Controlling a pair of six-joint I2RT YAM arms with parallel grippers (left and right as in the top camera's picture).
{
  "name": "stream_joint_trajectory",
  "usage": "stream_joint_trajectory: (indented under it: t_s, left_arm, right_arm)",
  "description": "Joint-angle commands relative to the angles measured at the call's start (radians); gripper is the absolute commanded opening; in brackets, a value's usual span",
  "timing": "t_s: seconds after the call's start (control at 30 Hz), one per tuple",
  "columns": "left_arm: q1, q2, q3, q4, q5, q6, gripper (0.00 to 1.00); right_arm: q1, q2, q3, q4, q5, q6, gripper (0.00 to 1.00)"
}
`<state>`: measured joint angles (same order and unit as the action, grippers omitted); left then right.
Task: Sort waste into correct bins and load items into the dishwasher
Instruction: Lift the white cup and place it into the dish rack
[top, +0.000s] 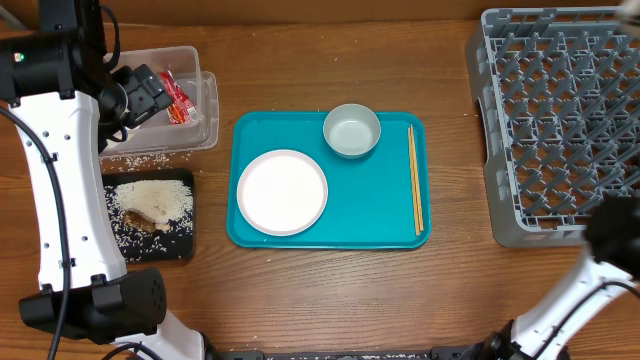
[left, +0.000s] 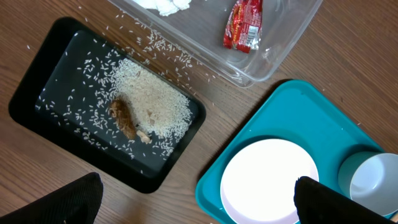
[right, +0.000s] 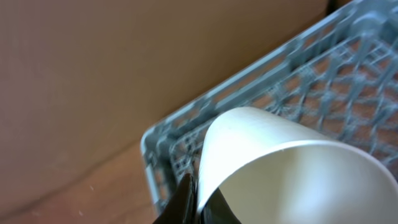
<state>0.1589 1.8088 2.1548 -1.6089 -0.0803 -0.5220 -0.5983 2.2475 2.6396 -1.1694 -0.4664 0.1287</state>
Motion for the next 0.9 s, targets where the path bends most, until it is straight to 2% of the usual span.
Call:
stream_joint_trajectory:
  t_s: [0.0,0.2,0.3,0.57,0.67,0.87]
  left_arm:
    - [-0.002,0.008,0.008,-0.002,-0.008,-0.009,1.00]
    - [-0.002,0.008,0.008,-0.002,-0.008,-0.009,1.00]
    - [-0.002,0.008,0.008,-0.002,-0.008,-0.009,1.00]
    - [-0.002,0.008,0.008,-0.002,-0.008,-0.009,1.00]
    - [-0.002,0.008,0.008,-0.002,-0.008,-0.009,1.00]
    - [-0.002,0.008,0.008,-0.002,-0.008,-0.009,1.00]
  right_arm:
    - [-0.130,0.103,-0.047,0.082,-0.477,-0.085,0.04]
    - [-0.226,0.251,-0.084,0.284,-0.645,-0.068,0.04]
    - [-0.238,0.318,-0.087,0.425,-0.723,0.001,0.04]
    - [-0.227,0.447,-0.088,0.749,-0.742,0.162,0.04]
    - [-0.225,0.473,-0.088,0.770,-0.687,0.187,0.04]
    - [-0.248,0.515,-0.088,0.689,-0.552,0.209,0.04]
